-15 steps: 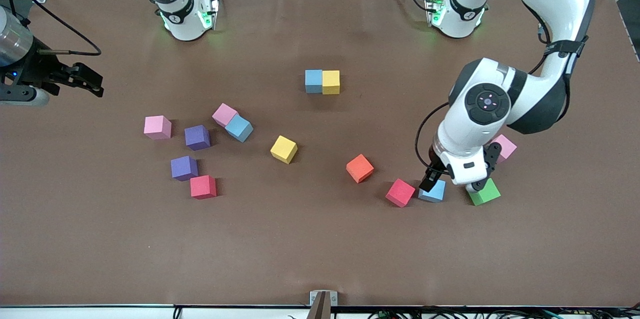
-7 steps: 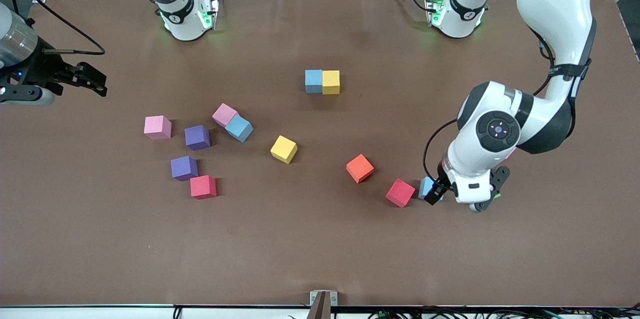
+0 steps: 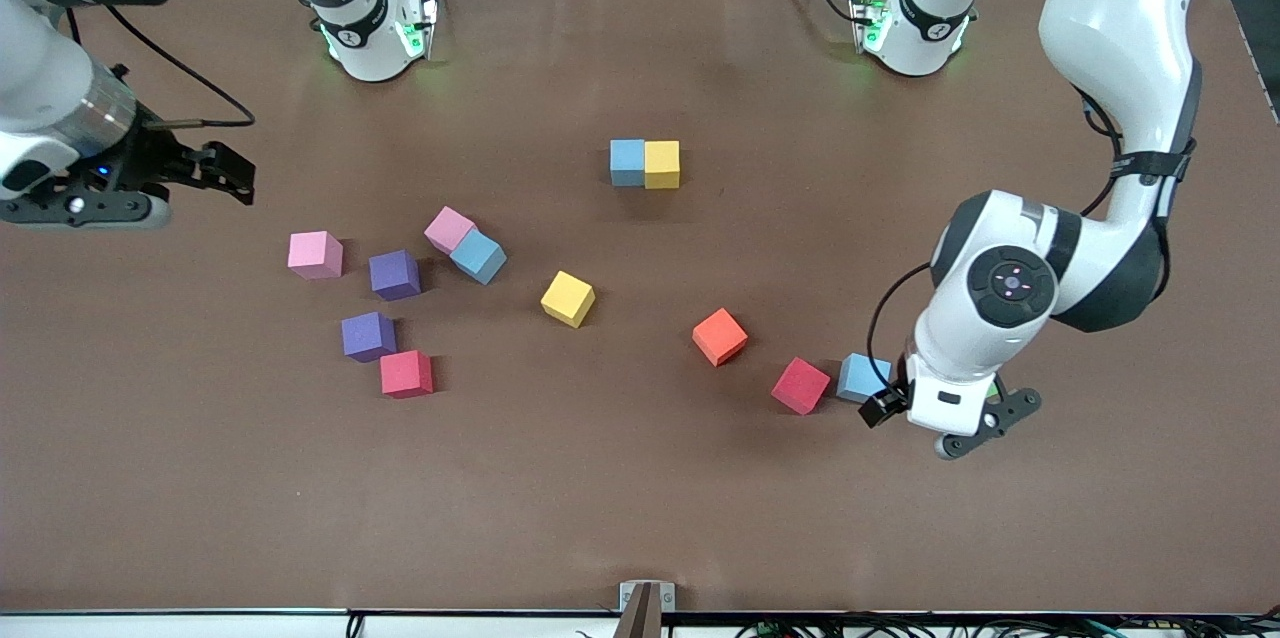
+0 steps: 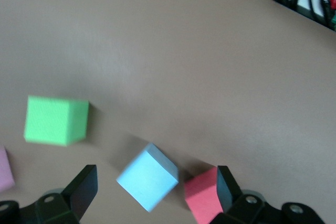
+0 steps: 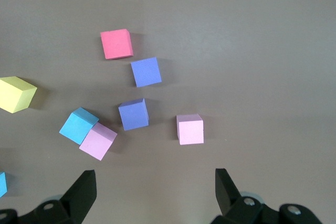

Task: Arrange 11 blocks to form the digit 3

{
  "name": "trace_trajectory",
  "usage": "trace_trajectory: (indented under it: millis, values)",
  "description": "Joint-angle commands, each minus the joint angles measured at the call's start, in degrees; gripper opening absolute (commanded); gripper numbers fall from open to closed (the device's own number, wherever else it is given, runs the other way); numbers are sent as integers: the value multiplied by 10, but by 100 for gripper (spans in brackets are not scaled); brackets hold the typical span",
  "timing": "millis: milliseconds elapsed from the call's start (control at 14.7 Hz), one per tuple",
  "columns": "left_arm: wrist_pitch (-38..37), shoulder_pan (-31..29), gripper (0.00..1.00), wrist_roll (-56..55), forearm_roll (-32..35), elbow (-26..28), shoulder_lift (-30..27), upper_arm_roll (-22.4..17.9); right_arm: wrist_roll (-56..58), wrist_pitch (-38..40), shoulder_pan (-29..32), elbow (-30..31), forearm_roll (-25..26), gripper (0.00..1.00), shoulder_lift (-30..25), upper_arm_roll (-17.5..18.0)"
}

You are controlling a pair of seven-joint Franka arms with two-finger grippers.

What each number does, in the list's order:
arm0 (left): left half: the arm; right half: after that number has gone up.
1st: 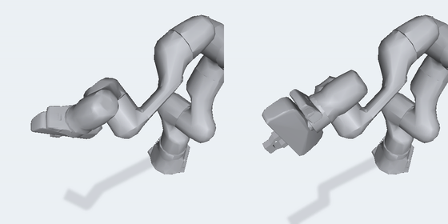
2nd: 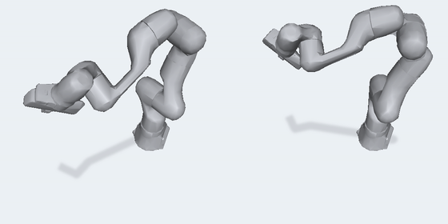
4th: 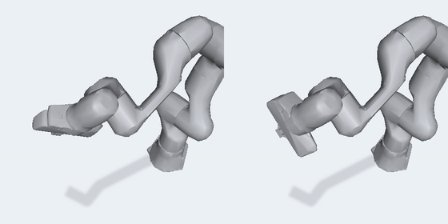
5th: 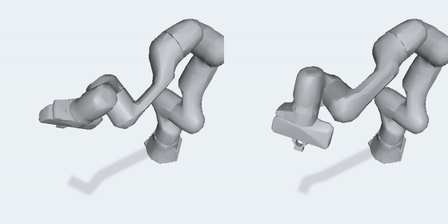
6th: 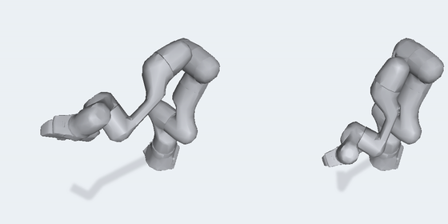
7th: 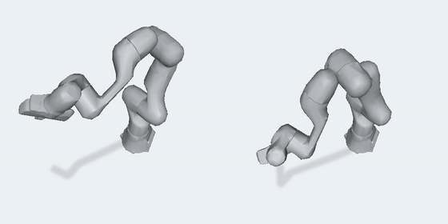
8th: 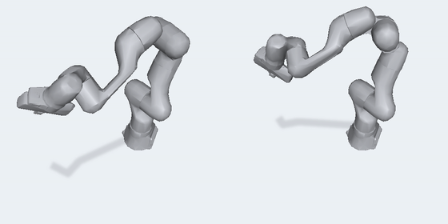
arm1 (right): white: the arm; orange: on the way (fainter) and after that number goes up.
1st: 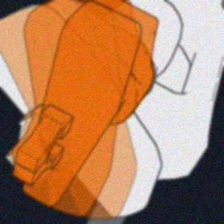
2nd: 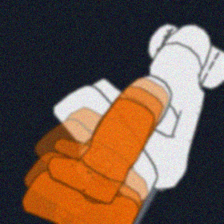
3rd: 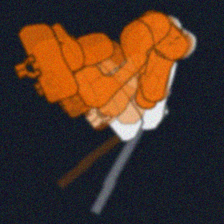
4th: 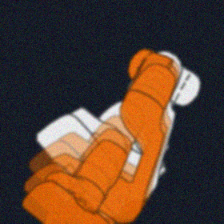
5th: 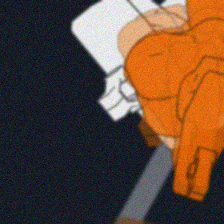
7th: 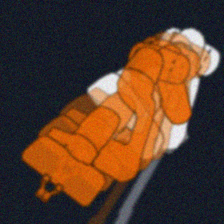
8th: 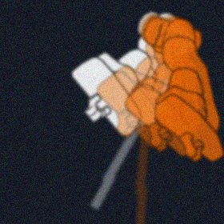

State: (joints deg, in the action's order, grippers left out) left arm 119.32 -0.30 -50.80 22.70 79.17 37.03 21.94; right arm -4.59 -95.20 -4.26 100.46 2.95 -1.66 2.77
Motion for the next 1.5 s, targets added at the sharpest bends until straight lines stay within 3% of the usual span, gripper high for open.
trace_trajectory:
  millis: [0,272,612,816,952,1224,1360,1428]
  values:
    - [-8,-6,100,75,9,-7,-15,-1,-3,-37,-13,42,0,100,-5,0]
    - [-50,-8,100,184,5,-13,-49,3,-2,-61,-30,85,0,100,-5,0]
    - [-159,-8,100,190,3,-21,-111,9,-2,-145,-70,158,0,100,-2,0]
    - [-168,-11,100,191,-64,-22,-136,3,-2,-154,-91,161,0,100,29,1]
    - [-176,-28,100,206,-71,-21,-154,6,-1,-164,-111,162,0,100,44,1]
    - [-247,-66,100,362,-88,-21,-201,9,76,-232,-131,184,0,100,76,1]
    - [-269,-73,100,431,-123,-18,-253,-7,117,-269,-145,208,-1,100,76,1]
    - [-277,-64,100,459,-148,-15,-273,-42,122,-277,-159,219,-1,100,76,1]
